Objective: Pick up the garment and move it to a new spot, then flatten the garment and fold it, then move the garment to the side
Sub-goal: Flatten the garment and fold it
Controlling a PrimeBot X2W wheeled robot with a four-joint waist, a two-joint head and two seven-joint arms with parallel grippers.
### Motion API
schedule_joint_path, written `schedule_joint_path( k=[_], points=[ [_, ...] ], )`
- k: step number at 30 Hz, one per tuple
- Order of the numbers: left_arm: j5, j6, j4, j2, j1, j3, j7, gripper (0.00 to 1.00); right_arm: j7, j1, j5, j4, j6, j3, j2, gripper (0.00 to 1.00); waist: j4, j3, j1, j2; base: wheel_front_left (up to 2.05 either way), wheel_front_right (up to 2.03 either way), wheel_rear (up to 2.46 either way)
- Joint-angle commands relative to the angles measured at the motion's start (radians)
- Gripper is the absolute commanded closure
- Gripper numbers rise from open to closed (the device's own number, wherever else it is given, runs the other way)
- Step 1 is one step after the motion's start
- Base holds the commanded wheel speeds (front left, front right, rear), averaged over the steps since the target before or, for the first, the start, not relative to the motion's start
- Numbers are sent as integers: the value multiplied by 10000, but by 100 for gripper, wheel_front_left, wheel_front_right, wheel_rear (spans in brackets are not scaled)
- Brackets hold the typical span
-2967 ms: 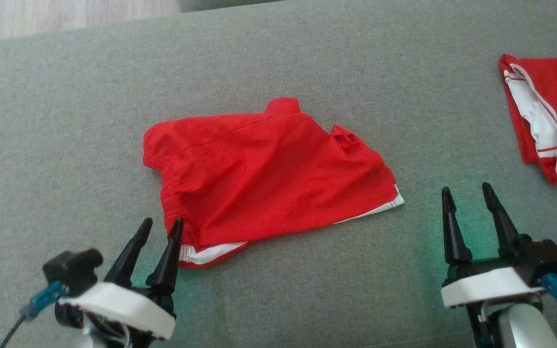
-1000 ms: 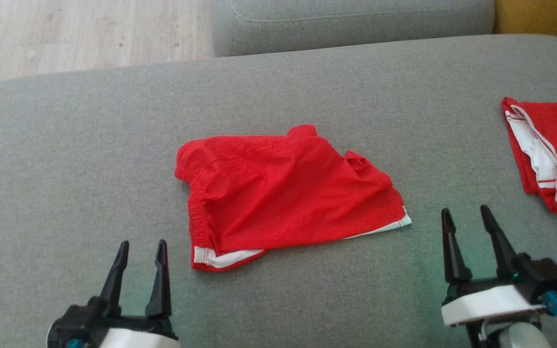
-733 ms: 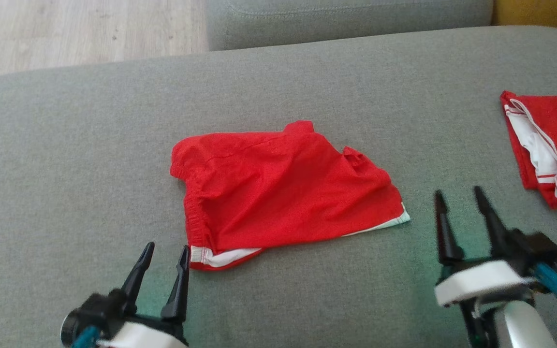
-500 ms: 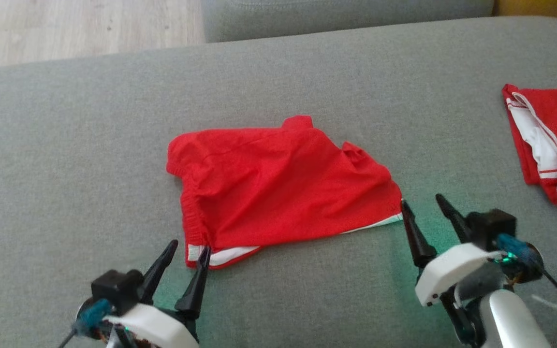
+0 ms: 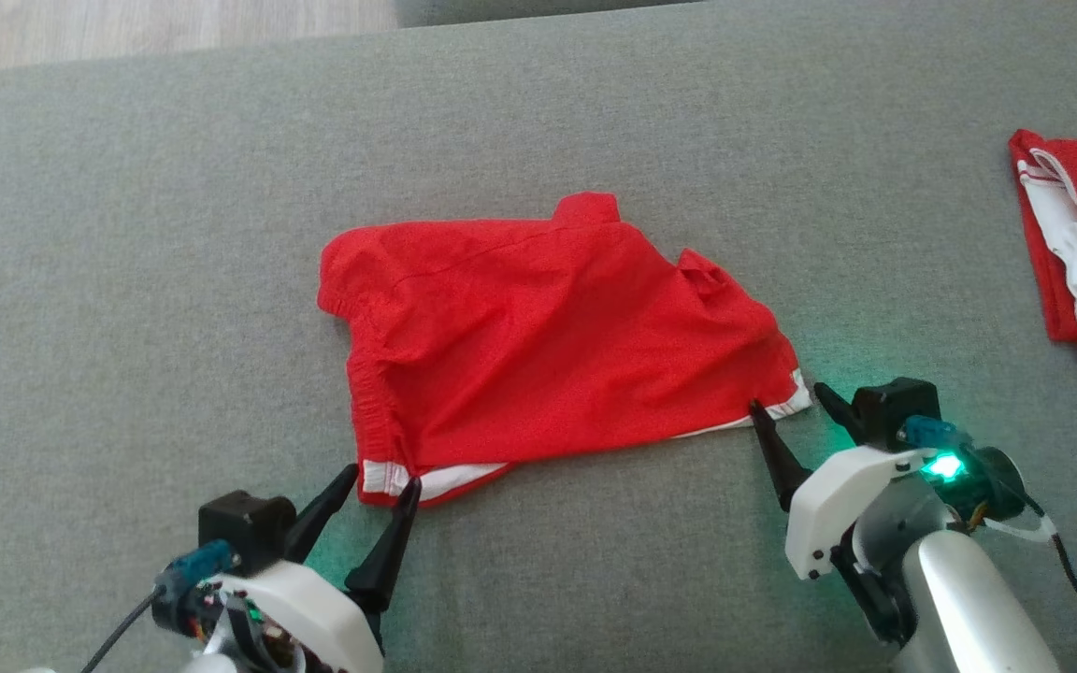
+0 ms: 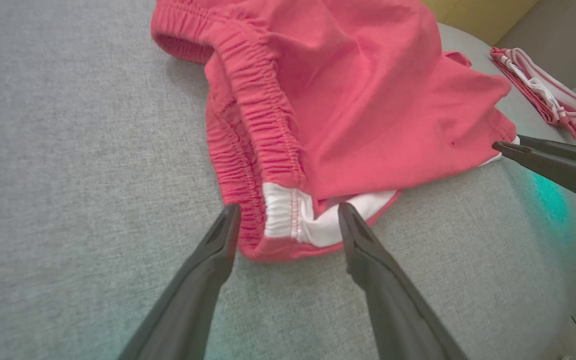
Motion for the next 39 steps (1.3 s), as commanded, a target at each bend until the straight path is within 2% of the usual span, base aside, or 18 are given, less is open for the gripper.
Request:
schedule_joint_path(
  k=[1, 20, 21, 23, 24, 25, 26, 27, 30, 33, 36, 39],
  points=[
    [-114, 16, -296, 193, -305, 280, 10, 0, 65, -281, 45, -196, 75, 324, -55, 0, 23, 34, -1, 0, 0, 0, 0],
    [-472, 16, -235, 453, -691, 144, 145, 0, 138, -682, 158, 200, 75, 686, -101, 0, -77, 322, -1, 0, 0, 0, 0],
    [-504, 16, -230, 475, -710, 106, 176, 10, 170, -687, 177, 238, 75, 715, -105, 0, -87, 330, -1, 0, 0, 0, 0],
    [-536, 16, -204, 535, -738, 29, 218, 51, 187, -713, 213, 291, 75, 763, -113, 0, -111, 347, -1, 0, 0, 0, 0],
    [-557, 16, -194, 558, -750, -5, 209, 55, 209, -726, 295, 332, 75, 771, -103, 0, -121, 355, -1, 0, 0, 0, 0],
    [-586, 16, -175, 575, -757, -37, 206, 70, 246, -743, 433, 377, 75, 780, -83, 29, -132, 355, -1, 0, 0, 0, 0],
    [-592, 16, -160, 619, -771, -120, 229, 88, 275, -768, 610, 413, 75, 776, -55, 71, -148, 347, -1, 0, 0, 0, 0],
    [-635, 16, -168, 638, -780, -176, 189, 100, 292, -798, 778, 433, 75, 772, -30, 100, -158, 333, -1, 0, 0, 0, 0],
    [-762, 16, -161, 666, -813, -277, 70, 100, 342, -862, 1329, 427, 75, 660, 33, 100, -175, 272, -1, 0, 0, 0, 0],
    [-923, 15, -261, 760, -841, -444, 52, 100, 392, -843, 2347, 71, 75, 462, 84, 100, -189, 172, -1, 0, 0, 0, 0],
    [-1638, 15, -892, 849, -787, -459, 32, 100, 623, -776, 3716, -922, 75, 240, 110, 100, -247, 65, -1, 0, 0, 0, 0],
    [-2591, 15, -2209, 1094, -808, -398, 133, 100, 1144, -639, 4895, -2420, 75, -123, 101, 100, -306, -14, -1, 0, 0, 0, 0]
  ],
)
